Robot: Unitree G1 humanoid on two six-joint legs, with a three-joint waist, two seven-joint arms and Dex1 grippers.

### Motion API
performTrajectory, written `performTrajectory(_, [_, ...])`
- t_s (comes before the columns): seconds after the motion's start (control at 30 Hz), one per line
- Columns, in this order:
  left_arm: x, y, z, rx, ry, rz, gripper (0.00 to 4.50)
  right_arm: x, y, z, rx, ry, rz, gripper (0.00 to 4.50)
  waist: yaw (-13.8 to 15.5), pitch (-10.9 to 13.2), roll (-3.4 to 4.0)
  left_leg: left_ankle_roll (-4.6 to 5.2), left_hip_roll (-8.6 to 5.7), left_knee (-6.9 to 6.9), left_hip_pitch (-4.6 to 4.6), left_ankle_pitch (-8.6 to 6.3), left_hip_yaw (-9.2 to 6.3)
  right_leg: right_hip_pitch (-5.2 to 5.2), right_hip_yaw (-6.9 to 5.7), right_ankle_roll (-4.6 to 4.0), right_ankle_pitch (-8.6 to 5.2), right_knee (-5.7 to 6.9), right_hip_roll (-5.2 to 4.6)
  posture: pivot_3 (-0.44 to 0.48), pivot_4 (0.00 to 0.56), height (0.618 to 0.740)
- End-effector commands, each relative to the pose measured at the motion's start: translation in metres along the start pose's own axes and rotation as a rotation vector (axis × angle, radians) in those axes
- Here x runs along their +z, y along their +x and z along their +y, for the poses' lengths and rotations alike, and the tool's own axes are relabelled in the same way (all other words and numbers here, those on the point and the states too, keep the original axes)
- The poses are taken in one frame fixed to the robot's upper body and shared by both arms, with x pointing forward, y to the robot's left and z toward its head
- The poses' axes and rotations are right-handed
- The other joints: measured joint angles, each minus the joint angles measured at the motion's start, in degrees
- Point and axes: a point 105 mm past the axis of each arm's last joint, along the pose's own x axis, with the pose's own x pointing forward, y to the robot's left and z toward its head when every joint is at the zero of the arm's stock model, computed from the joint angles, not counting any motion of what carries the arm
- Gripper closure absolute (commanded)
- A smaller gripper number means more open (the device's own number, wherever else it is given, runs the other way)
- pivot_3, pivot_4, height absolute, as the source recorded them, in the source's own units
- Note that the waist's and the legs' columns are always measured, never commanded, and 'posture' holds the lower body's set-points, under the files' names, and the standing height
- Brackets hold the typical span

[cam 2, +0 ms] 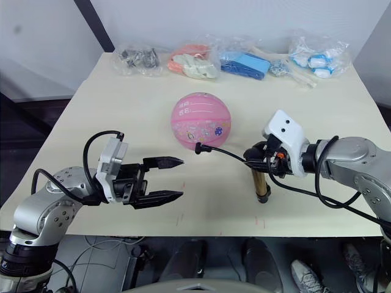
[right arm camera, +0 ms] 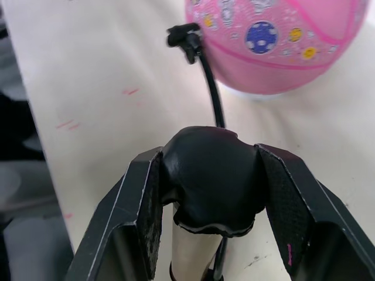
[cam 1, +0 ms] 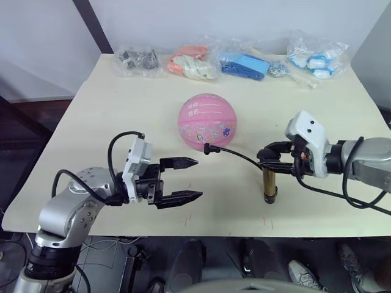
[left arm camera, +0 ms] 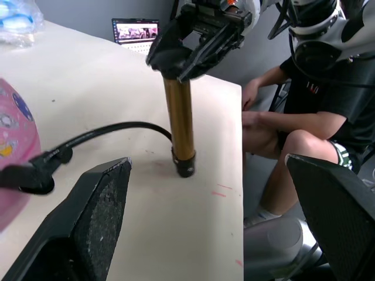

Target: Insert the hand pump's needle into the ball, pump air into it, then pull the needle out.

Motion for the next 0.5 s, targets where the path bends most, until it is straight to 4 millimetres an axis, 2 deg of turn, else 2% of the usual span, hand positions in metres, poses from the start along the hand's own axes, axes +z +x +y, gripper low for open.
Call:
performTrajectory(0.03, [0.006,-0.01,-0.001,0.01,0.036,-0.006,0.0,0.01,-0.001,0.011,0.048,-0.087,0.027,2.6,-0.11,0.02,0.01,0.0,0.0,0.0,-0.06,0.0,0.0,-0.07,0.0,0.0,0.0,0.0,0.0,0.0,0.15,0.74])
performTrajectory(0.23, [-0.008,-0.028,0.005,0.031,0.005,0.021,0.0,0.009,0.008,0.016,0.118,-0.176,0.139,2.6,-0.09,0.03,0.04,-0.2,0.01,0.12,-0.46,0.12,0.04,-0.43,-0.01,-0.01,0.02,0.06,-0.02,0.0,0.15,0.74])
performTrajectory(0.4, [-0.016,-0.033,0.009,0.054,0.012,0.045,0.0,-0.004,0.019,0.02,0.192,-0.266,0.278,2.6,0.11,0.04,0.04,-0.22,0.02,0.28,-0.56,0.12,0.04,-0.46,-0.03,0.02,0.03,0.06,-0.06,0.0,0.15,0.74])
performTrajectory(0.5, [-0.016,-0.033,0.01,0.058,0.013,0.049,0.0,-0.004,0.027,0.02,0.225,-0.298,0.297,2.6,0.02,0.03,0.04,-0.21,0.02,0.36,-0.57,0.12,0.06,-0.45,-0.03,0.07,0.06,0.08,-0.09,0.0,0.15,0.74])
